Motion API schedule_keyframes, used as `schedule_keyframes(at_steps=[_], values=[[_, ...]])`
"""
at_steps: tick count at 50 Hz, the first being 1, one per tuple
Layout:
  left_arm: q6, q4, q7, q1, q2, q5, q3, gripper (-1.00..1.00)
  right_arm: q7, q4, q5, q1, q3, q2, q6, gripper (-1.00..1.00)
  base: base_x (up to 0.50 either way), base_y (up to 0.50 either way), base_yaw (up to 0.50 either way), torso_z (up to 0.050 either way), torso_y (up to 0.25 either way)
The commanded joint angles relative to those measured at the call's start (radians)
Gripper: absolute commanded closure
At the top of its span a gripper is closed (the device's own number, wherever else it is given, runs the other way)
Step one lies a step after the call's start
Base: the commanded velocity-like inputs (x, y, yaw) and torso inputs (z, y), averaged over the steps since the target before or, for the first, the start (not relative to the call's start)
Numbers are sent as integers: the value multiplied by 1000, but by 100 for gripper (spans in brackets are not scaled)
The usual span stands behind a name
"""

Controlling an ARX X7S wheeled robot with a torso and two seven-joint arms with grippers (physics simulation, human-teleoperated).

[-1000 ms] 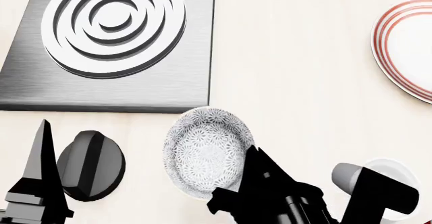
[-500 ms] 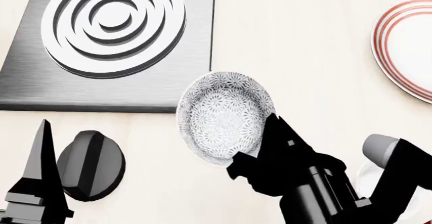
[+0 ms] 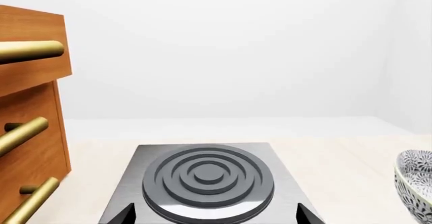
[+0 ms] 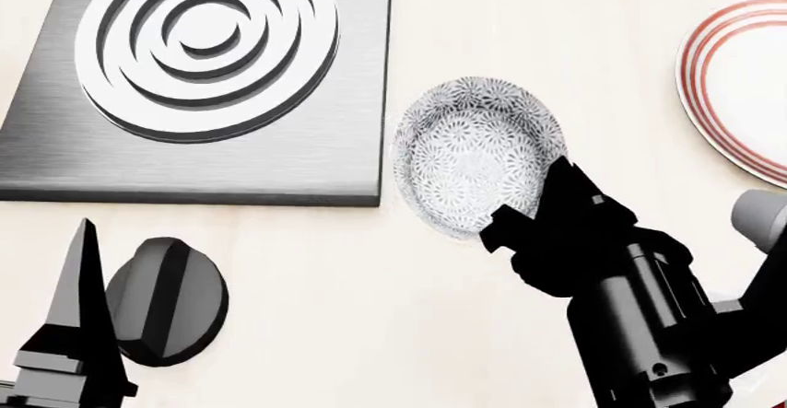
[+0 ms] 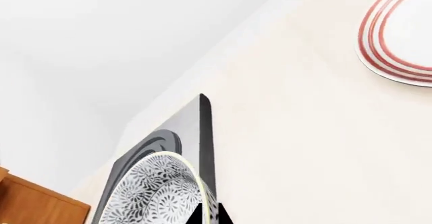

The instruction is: Pick the akita bowl next to the ramekin and place it on the plate.

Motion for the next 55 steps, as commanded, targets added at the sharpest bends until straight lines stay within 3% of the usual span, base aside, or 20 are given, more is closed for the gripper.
schedule_keyframes(at_steps=[1, 55], values=[[3, -2, 0, 1, -1, 4, 4, -100, 1, 47, 0, 58, 10, 26, -29, 100, 0, 0, 0, 0, 0], [13, -28, 7, -5, 3, 5, 14, -100, -81, 387, -176, 256, 3, 74, -189, 100, 0, 0, 0, 0, 0]])
